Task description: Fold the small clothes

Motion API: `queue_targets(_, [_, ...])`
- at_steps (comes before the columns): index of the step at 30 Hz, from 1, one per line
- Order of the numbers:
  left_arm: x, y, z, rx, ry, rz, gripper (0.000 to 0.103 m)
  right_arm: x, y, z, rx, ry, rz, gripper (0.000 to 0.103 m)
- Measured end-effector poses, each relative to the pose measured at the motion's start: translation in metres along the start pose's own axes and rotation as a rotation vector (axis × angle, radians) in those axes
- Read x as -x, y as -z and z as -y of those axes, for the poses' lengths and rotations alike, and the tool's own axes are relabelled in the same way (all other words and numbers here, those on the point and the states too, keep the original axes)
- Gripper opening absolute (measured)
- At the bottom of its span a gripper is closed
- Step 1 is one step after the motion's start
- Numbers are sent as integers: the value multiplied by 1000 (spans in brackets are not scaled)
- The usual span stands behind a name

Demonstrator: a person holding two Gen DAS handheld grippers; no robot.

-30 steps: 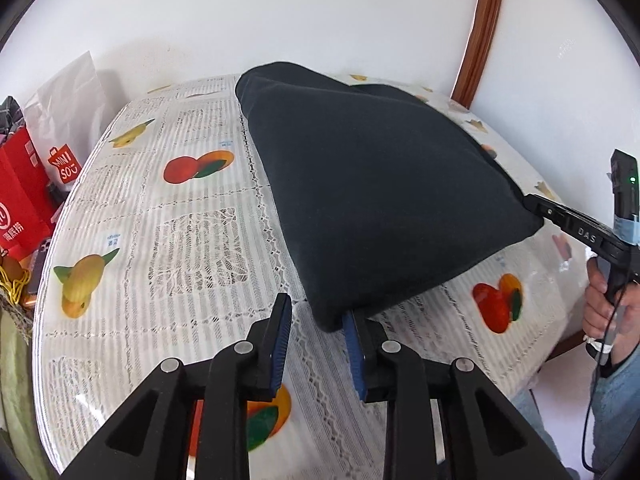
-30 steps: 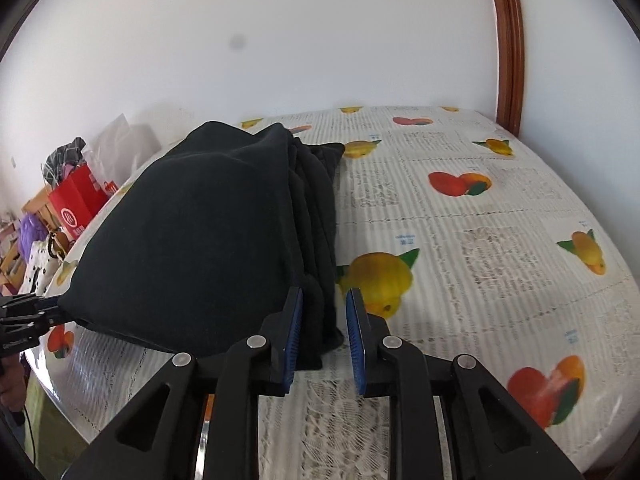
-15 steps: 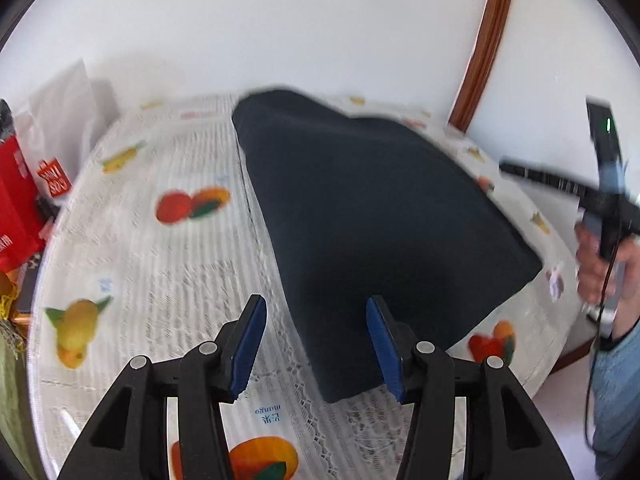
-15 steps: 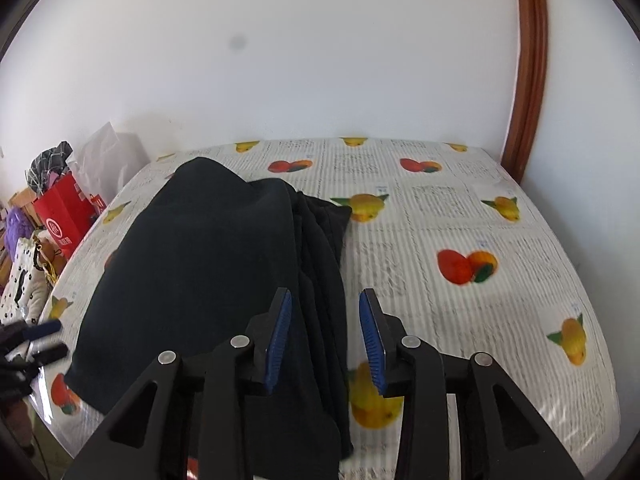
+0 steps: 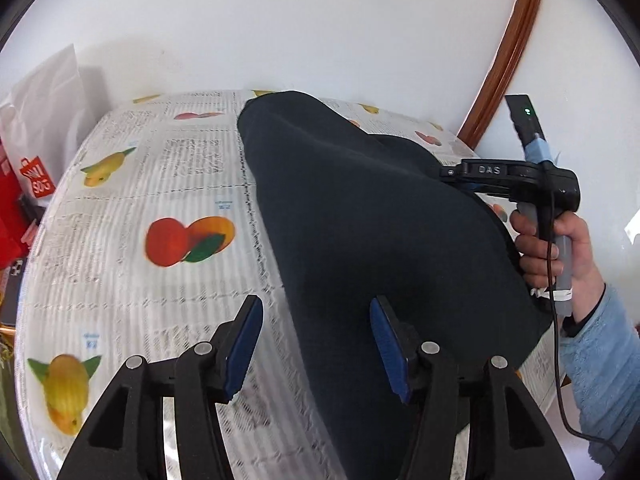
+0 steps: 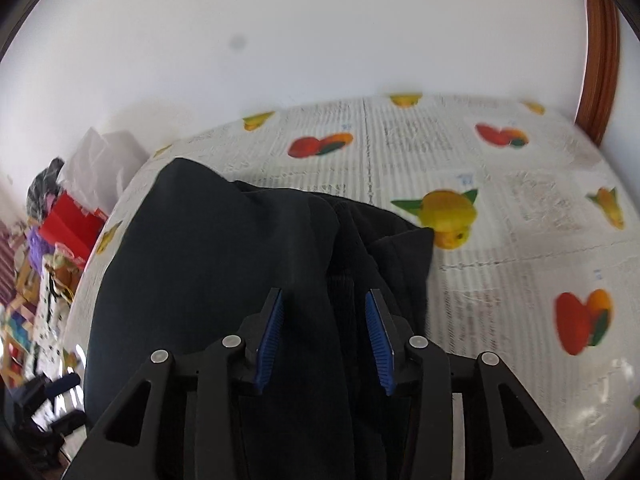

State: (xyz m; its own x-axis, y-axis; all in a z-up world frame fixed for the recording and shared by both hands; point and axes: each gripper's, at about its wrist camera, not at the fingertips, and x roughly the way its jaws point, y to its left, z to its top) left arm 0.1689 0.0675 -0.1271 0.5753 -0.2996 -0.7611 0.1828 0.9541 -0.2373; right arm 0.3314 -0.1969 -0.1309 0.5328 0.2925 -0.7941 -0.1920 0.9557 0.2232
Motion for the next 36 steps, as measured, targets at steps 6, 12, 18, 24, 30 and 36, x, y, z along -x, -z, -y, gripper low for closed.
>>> queue_targets(6, [-16, -4, 12, -47, -40, -19, 58, 52, -10, 0, 107, -141, 191, 9])
queue_targets(12, [-23, -3, 23, -91, -37, -28, 58, 23, -5, 23, 74, -22, 135, 10])
queue_targets(18, [-22, -5, 20, -67, -32, -34, 58, 32, -1, 49, -66, -19, 101, 29])
queue_targets(24, [-15, 0, 21, -56, -29, -26, 58, 67, 25, 36, 24, -72, 69, 43])
queue_targets(30, [-17, 2, 28, -77, -80, -33, 61, 49, 46, 31, 80, -57, 15, 6])
queue_targets(36, [-14, 4, 33, -101, -97, -31, 61, 72, 57, 48, 45, -66, 162, 2])
